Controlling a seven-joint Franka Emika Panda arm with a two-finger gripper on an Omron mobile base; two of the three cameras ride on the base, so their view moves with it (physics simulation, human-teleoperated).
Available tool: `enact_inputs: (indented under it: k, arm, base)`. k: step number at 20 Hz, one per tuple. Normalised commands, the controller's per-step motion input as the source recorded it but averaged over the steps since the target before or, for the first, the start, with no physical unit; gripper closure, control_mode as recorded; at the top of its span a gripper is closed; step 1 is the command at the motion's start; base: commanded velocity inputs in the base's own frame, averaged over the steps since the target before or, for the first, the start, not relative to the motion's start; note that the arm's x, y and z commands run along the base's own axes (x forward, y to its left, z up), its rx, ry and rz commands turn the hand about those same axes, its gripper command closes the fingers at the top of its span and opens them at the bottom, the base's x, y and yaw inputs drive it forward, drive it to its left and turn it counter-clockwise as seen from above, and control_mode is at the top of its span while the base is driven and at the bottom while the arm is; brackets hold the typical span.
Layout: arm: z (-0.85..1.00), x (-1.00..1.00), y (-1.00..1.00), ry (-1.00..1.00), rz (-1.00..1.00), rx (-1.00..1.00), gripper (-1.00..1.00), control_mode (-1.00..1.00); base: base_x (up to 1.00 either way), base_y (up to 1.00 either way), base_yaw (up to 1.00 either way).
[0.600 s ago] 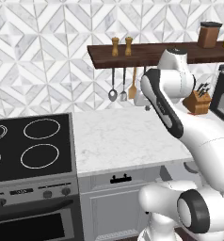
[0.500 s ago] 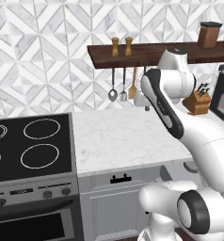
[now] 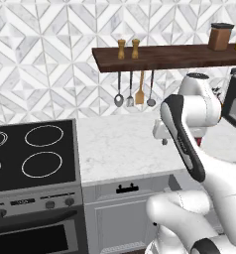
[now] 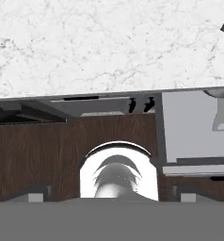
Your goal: Pick the measuring cup from the drawer and place it on the counter.
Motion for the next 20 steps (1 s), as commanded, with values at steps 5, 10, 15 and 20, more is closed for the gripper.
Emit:
enact_inputs:
  k: [5, 10, 15, 20]
  arm:
    - [-0.95, -0.58, -0.32, -0.05, -0.01, -0.01, -1.0, -1.0]
    - [-0.56, -0.25, -0.03, -0.13, -0.09, -0.04, -1.0, 1.0]
    - [0.0, 0.0, 0.0, 0.0, 0.0, 0.0, -1.0, 1.0]
    - [0.0, 0.0, 0.0, 0.0, 0.0, 0.0, -1.0, 1.0]
  base:
    - [0.0, 0.0, 0.0]
    - [-0.08, 0.01, -0.16]
    - [0.03, 0.48, -0.59]
    - [0.29, 0.81, -0.73]
